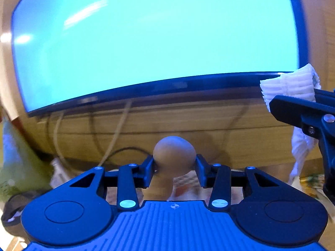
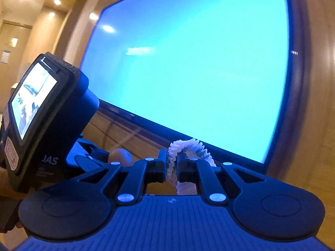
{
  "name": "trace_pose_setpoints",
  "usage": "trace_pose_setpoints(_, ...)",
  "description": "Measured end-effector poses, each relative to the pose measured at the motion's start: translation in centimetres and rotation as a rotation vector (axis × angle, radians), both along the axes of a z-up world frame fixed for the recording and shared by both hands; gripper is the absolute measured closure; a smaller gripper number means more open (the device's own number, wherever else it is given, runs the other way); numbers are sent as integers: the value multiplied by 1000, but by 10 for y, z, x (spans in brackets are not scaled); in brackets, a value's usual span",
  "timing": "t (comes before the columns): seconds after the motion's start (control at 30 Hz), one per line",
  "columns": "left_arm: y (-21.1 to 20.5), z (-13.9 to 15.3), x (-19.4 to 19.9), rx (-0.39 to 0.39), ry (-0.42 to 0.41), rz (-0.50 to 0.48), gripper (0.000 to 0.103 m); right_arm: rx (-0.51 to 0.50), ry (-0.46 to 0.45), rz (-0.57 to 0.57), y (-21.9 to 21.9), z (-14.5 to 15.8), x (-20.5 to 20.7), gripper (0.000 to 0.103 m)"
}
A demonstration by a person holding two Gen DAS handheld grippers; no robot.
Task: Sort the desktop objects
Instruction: 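Carry the knob toy and white diaper up and over to the white basket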
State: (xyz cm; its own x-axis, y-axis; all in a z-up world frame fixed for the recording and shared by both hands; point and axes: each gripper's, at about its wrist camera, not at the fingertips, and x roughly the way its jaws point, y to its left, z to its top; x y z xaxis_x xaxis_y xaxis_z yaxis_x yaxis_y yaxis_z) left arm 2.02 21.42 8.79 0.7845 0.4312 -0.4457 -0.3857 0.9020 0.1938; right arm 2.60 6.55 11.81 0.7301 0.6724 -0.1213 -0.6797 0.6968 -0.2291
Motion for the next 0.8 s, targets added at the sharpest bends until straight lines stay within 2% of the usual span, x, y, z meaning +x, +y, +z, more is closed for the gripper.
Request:
trace_pose_setpoints(0.3, 77, 13, -41, -4, -4, 129, 58, 17, 50, 117, 70, 16, -11, 93)
trace_pose_setpoints(0.43, 104, 19, -50, -8, 3, 153, 58, 7, 41, 155, 95, 31, -17, 93)
trace_pose_setpoints(0.53, 118, 25, -56, -12, 1, 156, 58, 15, 68, 182, 113, 43, -21, 93)
trace_pose_setpoints(0.67, 133, 28, -57, -11, 7, 150, 58, 19, 127, 200, 135, 52, -16, 93)
trace_pose_setpoints(0.8, 143, 14, -52, -37, 37, 132, 58, -26, 244, 185, 148, 33, 5, 93)
